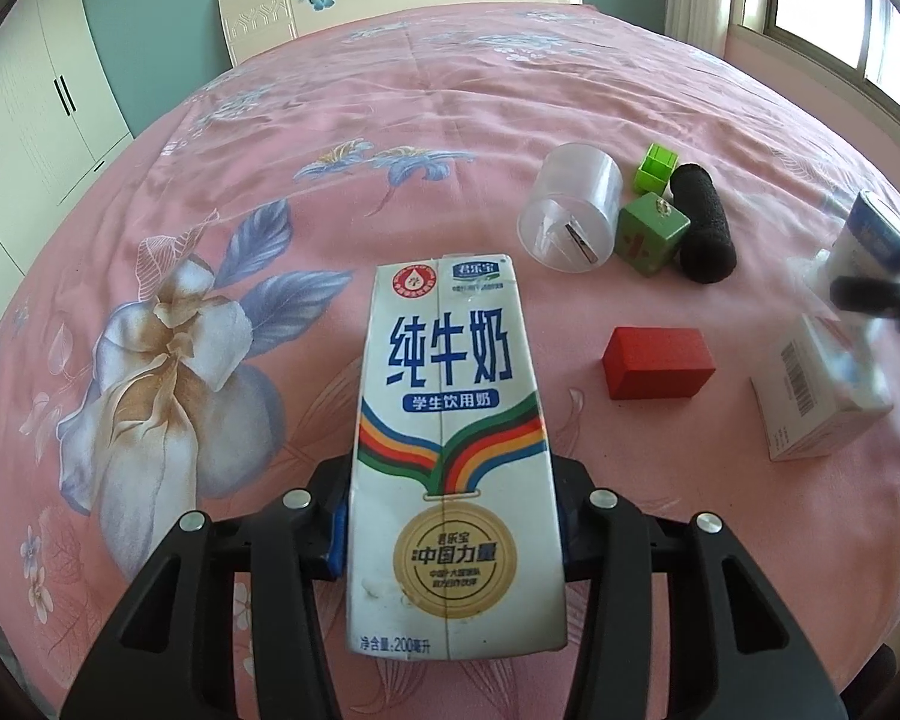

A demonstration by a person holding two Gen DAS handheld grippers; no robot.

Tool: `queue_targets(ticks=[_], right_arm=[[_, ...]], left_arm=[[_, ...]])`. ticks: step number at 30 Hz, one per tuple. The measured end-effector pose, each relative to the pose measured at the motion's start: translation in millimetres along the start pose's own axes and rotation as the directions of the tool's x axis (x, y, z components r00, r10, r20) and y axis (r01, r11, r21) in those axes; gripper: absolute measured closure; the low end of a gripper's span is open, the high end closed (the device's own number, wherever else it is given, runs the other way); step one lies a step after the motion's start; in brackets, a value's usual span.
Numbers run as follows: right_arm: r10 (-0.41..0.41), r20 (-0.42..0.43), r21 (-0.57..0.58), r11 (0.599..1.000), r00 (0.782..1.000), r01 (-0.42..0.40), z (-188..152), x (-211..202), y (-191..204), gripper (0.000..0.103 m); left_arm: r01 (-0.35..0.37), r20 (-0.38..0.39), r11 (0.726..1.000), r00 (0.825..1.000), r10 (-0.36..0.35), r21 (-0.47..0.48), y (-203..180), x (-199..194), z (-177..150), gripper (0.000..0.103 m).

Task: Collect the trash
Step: 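Close the left tool on the milk carton while the right tool grips the yogurt cup, then carry the milk carton and yogurt cup in both tools over the trash bin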

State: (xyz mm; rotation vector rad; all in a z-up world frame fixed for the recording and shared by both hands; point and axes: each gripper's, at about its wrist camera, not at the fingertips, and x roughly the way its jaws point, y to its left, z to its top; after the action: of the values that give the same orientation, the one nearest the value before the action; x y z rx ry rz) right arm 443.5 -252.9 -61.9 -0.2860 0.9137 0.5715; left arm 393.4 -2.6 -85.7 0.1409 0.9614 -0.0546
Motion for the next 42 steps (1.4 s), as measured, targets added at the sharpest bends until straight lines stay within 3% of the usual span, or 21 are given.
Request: queue_targets(ticks=[12,27,42], right_arm=[[0.087,-0.040,-0.164,0.982,0.995,-0.093,-36.2,-49.9,26.4,0.055],[0.130,-0.076,-0.267,0.953,0.989,-0.146,-70.4,-99.8,91.6,0.055],[0.173,-0.080,-0.296,0.936,0.982,-0.189,-130.0,-142.4,165.0,0.055]], left_arm=[[0.012,0.044,0.991,0.999,-0.018,0.131,-5.9,-30.1,-20.3,0.054],[0.047,0.040,0.968,0.998,-0.058,0.247,-16.4,-84.0,-61.3,0.054],[0.057,0.039,0.941,0.996,-0.074,0.334,-37.5,-144.9,-139.2,0.054]])
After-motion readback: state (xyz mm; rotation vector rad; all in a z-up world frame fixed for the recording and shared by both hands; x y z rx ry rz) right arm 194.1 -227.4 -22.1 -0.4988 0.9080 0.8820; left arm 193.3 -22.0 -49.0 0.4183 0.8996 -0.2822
